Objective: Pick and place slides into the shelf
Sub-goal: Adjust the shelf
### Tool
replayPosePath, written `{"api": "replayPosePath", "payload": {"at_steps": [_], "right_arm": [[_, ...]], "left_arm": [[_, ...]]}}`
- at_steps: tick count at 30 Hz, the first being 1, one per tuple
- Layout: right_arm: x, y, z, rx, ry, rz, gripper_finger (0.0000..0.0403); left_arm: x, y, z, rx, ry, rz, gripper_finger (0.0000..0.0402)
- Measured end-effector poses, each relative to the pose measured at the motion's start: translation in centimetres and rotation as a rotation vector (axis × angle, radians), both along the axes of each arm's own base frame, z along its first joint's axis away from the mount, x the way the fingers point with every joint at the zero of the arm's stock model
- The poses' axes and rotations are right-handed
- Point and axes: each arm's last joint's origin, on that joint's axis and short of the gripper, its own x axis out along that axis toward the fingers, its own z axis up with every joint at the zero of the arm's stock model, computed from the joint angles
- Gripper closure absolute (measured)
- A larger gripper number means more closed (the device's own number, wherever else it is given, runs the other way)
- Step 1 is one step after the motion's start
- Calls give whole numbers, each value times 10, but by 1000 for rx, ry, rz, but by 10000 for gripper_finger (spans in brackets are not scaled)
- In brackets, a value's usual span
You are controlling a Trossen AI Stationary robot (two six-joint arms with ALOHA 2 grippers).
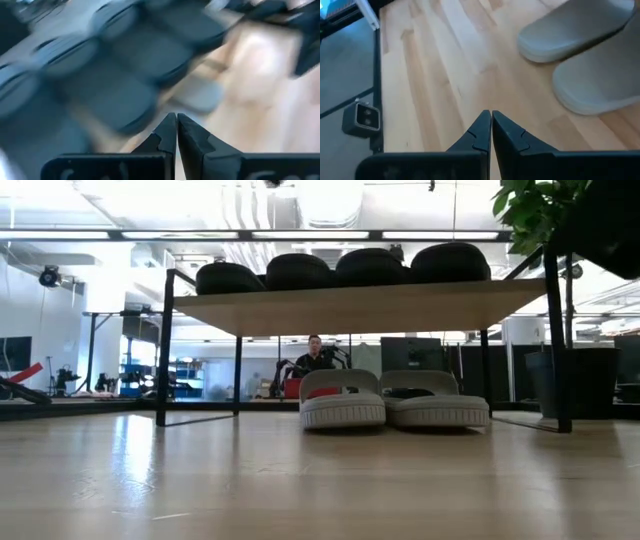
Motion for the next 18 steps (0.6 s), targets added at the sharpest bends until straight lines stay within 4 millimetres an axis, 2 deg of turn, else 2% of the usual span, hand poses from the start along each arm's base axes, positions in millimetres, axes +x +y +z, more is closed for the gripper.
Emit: {"api": "replayPosePath", "payload": {"at_steps": [2,7,9,13,18], "right_arm": [[-2,1,-3,6,11,-15,394],[-5,6,-8,7,1,-49,394],[-5,5,-8,-4,-8,-61,394],[-5,4,-8,-23,-9,-68,394],[-5,3,-9,-32,-4,-67,394]], "left_arm": [[-15,8,1,-2,61,54,402],[-70,26,17,5,131,215,402],[-87,35,16,8,172,273,402],[-100,47,-6,-17,183,304,402],[-111,60,-47,-98,170,342,402]]}}
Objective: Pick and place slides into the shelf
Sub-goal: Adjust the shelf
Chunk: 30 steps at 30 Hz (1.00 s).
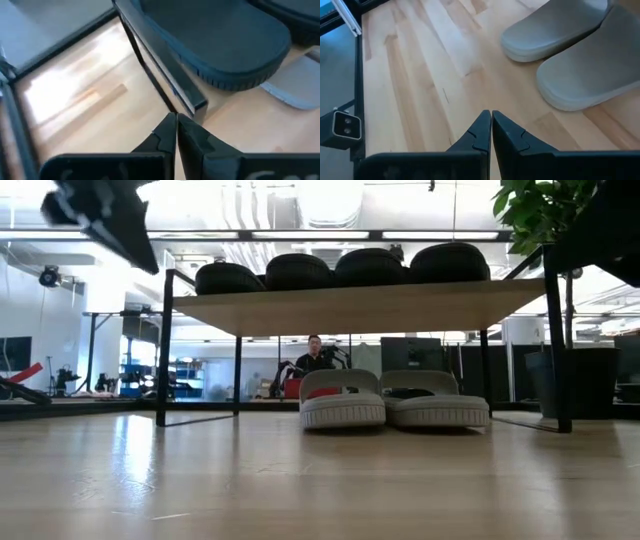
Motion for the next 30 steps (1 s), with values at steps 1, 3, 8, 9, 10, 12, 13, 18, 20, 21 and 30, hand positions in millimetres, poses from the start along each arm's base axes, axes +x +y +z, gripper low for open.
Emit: {"api": "replayPosePath", "payload": {"at_steps": [1,3,8,9,10,12,13,18,20,21,30], "right_arm": [[0,0,0,-1,2,-1,394],[-1,-1,0,2,4,-6,394],[-1,-2,-1,1,12,-16,394],[-1,-2,-1,1,13,-17,394],[-1,-2,-1,0,13,-19,394],[0,-4,-1,-2,16,-24,394],[0,-4,-1,-2,19,-29,394],[1,-6,-2,12,29,-48,394],[0,-6,-2,21,34,-49,394],[0,-7,-3,21,44,-46,394],[-16,-23,-12,-70,196,-156,394]], "left_arm": [[-2,1,-6,-9,-22,8,402],[-7,4,-14,4,-69,10,402],[-12,11,-34,36,-100,-23,402],[-11,11,-37,36,-109,-44,402],[-11,11,-39,38,-121,-68,402],[-10,11,-42,68,-134,-114,402],[-9,11,-43,88,-137,-130,402],[-13,14,-43,178,-152,-133,402],[-16,16,-45,195,-157,-127,402],[-17,17,-45,194,-165,-125,402],[-13,8,-37,87,-223,-238,401]]}}
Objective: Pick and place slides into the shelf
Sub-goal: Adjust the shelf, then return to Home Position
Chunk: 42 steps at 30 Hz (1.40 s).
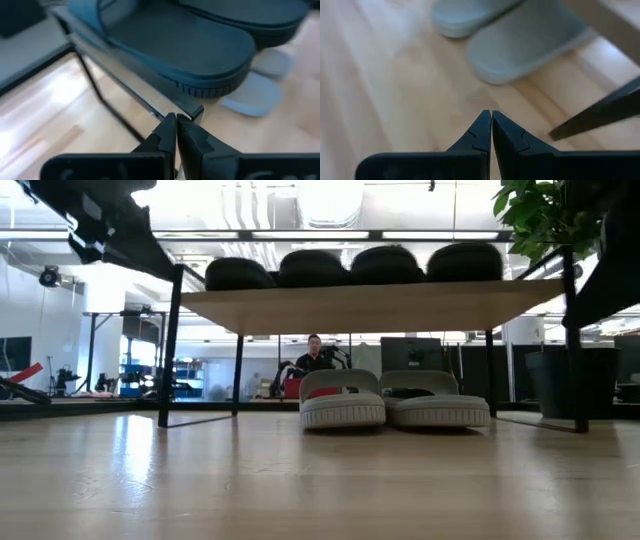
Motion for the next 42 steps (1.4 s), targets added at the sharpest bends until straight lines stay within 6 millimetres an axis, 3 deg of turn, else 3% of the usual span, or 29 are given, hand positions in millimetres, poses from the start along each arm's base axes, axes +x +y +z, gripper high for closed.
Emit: {"api": "replayPosePath", "payload": {"at_steps": [7,26,34,39,42], "right_arm": [[-5,-9,3,-53,-12,-70,394],[-14,-19,5,-155,94,-41,394],[-14,-18,8,-81,40,-96,394],[-4,-4,29,-3,-38,-76,394],[2,2,54,16,-54,-55,394]], "left_arm": [[8,-8,-2,-60,7,-80,402],[2,-22,9,-249,67,-264,402],[-8,-19,10,-180,162,-248,402],[-10,-16,20,-194,69,-218,402],[-11,-16,43,-268,-74,-237,402]]}}
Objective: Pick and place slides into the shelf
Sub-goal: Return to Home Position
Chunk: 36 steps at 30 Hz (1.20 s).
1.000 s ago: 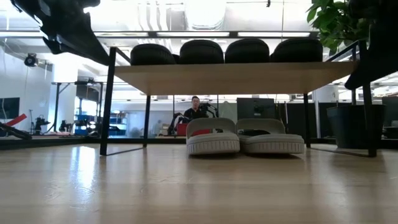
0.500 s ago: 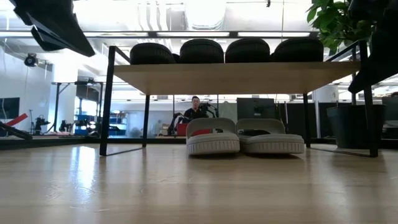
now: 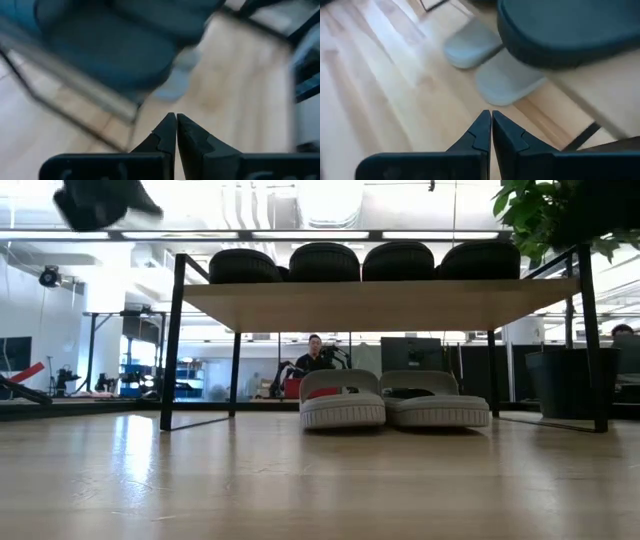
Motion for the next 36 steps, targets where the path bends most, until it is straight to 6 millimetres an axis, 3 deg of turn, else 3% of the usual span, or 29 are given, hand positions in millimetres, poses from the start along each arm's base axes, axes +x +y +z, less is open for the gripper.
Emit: {"api": "replayPosePath", "payload": {"at_steps": [4,8,11,15,20,25,28,33,36], "right_arm": [[2,5,33,57,69,56,394],[7,13,69,88,-9,121,394],[11,27,93,-6,-89,318,394],[14,32,116,-24,-197,392,394],[21,44,123,59,-331,477,394],[38,55,108,184,-579,687,394],[48,35,92,154,-700,708,394],[58,-33,89,104,-794,768,394],[49,-71,98,59,-796,774,394]], "left_arm": [[-11,8,30,-67,-111,-16,402],[-23,16,53,-156,-228,-11,402],[-26,18,63,-115,-302,-74,402],[-24,16,71,-28,-375,-157,402],[-14,9,82,46,-518,-274,402],[0,9,69,38,-662,-462,402],[3,18,59,43,-666,-460,402],[-7,41,61,126,-696,-393,402],[-25,57,67,152,-714,-390,402]]}}
